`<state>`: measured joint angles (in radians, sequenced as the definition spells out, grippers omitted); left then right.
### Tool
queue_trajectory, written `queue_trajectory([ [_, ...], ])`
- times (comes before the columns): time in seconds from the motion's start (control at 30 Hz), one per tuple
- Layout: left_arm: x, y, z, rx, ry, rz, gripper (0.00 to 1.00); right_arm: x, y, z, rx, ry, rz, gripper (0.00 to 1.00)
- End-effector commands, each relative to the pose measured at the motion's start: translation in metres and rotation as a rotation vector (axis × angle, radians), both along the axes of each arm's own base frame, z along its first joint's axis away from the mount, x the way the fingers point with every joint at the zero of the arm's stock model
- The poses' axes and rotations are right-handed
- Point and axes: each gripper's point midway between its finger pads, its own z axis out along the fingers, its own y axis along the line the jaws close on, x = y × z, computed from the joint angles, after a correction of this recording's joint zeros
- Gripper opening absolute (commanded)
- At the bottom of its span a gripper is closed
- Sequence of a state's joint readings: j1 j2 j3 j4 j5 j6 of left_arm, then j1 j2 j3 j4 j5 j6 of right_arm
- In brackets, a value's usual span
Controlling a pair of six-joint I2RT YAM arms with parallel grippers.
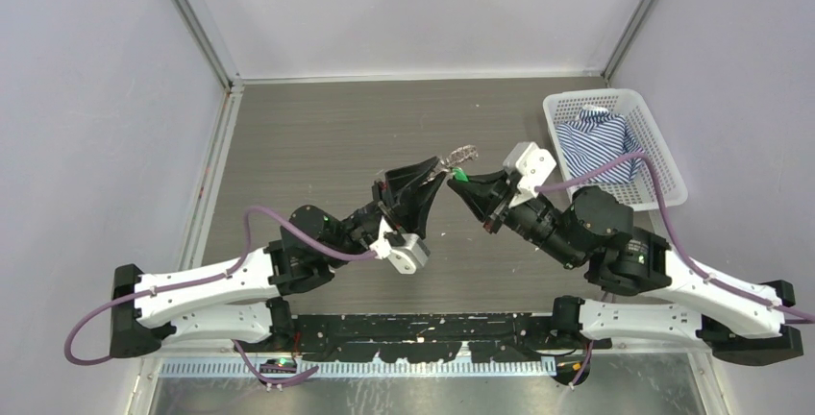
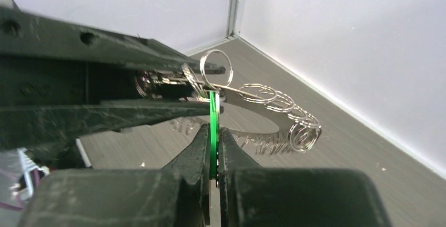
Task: Remove the keys from the keyring
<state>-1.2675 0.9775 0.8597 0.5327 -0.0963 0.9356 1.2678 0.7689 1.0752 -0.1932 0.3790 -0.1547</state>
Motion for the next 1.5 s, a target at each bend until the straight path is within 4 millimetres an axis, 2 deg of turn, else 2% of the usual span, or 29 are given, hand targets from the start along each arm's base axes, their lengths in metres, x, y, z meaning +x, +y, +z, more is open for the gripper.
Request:
queue_trajectory([
  [0.0,0.004,0.008,0.015,0.005,-0.063,0.058,0.0,-0.006,0.0,0.011,0.049,0.174,0.005,0.01],
  [0.2,0.008,0.007,0.012,0.017,-0.062,0.081,0.0,-0.017,0.005,-0.01,-0.001,0.327,0.028,0.01],
  [0.33,0.008,0.011,0.014,-0.006,-0.042,0.081,0.0,-0.015,-0.004,-0.02,-0.005,0.367,-0.013,0.01],
  [0.5,0.01,0.017,0.018,-0.026,-0.045,0.104,0.0,-0.013,-0.02,-0.016,0.006,0.353,-0.049,0.01],
  [0.73,0.005,0.017,0.022,-0.034,-0.058,0.085,0.0,-0.012,-0.02,-0.024,-0.055,0.361,-0.061,0.01],
  [1.1,-0.006,0.006,0.016,0.044,-0.084,0.032,0.0,-0.013,-0.015,-0.023,-0.018,0.423,-0.067,0.01],
  [1.47,-0.005,0.008,0.013,0.06,-0.104,0.045,0.0,-0.022,-0.009,-0.029,0.035,0.531,-0.045,0.01],
])
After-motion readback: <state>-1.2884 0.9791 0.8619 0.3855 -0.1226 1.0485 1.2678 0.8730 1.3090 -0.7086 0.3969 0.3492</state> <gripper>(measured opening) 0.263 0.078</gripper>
